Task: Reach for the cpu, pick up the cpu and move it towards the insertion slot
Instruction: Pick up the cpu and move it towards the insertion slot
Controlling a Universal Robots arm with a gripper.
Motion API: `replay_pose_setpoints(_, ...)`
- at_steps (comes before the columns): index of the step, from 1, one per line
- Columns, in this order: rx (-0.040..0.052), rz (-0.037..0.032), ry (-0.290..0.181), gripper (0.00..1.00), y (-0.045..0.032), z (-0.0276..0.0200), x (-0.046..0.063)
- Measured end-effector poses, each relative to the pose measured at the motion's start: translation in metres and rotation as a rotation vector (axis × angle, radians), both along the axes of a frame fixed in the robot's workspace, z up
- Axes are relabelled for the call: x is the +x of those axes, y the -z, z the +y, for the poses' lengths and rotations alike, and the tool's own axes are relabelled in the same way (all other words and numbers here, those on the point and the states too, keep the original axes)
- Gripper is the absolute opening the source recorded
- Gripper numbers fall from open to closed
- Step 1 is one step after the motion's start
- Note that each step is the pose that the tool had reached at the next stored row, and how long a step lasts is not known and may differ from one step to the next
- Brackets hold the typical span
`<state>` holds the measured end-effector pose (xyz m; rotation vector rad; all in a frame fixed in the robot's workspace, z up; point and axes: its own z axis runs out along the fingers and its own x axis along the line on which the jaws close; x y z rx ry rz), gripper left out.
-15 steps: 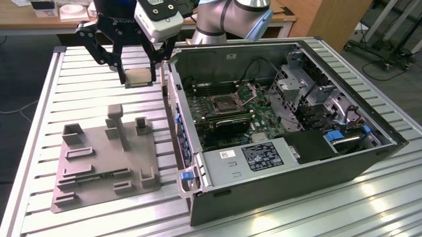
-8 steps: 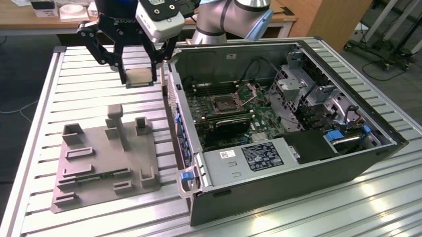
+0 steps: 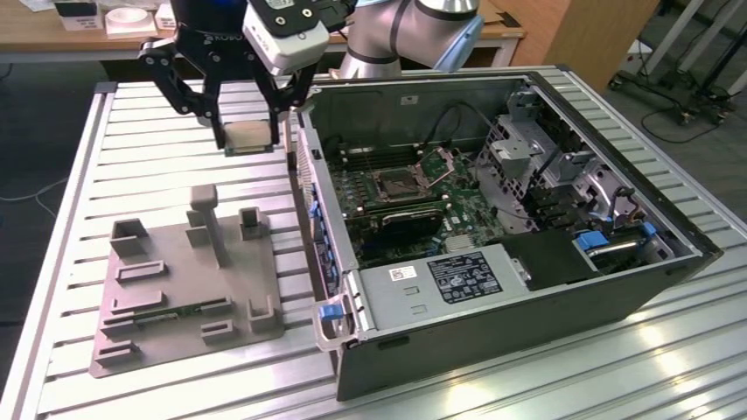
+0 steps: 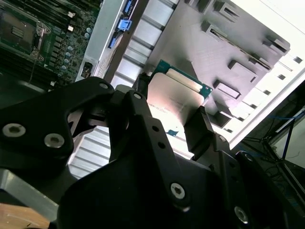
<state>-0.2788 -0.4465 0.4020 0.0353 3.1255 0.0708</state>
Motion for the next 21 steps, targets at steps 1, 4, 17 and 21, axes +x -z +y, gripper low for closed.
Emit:
replay_pose_setpoints(1, 0.0, 0.0, 0.0, 0.54, 0.0, 0.0, 0.0002)
replay_pose_setpoints(4, 0.0, 0.0, 0.0, 0.54, 0.0001, 0.0001, 0.0008)
replay_pose_setpoints(17, 0.0, 0.0, 0.0, 0.54, 0.0006, 0.0005, 0.004)
replay_pose_setpoints(21, 0.0, 0.0, 0.0, 0.54, 0.0007, 0.0005, 0.0056)
